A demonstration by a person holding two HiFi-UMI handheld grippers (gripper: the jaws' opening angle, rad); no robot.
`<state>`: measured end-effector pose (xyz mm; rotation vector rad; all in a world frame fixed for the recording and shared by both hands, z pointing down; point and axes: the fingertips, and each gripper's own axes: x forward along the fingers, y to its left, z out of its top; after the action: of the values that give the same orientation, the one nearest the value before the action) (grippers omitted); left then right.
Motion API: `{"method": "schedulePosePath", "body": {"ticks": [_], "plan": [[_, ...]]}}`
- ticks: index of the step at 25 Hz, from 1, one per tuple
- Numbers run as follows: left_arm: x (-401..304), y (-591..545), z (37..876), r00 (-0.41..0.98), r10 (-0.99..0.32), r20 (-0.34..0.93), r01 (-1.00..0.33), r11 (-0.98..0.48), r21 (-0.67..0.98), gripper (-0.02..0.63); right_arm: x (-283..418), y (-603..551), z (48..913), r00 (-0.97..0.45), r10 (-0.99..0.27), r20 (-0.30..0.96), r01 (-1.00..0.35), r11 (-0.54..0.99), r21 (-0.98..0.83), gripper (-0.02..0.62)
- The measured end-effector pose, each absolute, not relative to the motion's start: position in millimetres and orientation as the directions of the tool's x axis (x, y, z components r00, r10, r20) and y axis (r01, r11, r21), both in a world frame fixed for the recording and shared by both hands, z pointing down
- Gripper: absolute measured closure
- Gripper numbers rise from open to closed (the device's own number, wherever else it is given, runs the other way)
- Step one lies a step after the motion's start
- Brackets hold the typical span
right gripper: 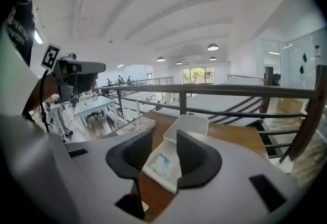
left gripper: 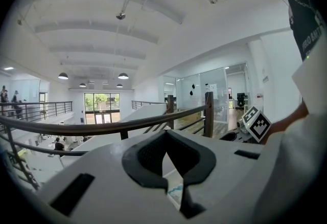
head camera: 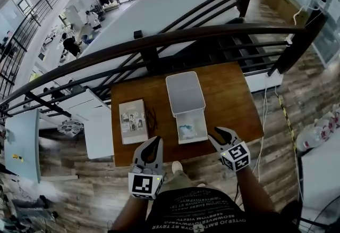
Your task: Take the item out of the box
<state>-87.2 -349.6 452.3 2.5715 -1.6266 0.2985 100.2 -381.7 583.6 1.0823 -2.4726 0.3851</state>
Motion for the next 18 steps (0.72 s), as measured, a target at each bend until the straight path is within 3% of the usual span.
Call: {"method": "schedulePosePath", "body": {"ticks": [18], "plan": [[-147.2,-406.0,479.8,0.378,-0.893,0.244,-0.92,-0.392,-0.007,0.6,50.1,-430.8,708.5,-0.595,-0.494,0.634,-0.728,0.666,-0.164,0.434]]}}
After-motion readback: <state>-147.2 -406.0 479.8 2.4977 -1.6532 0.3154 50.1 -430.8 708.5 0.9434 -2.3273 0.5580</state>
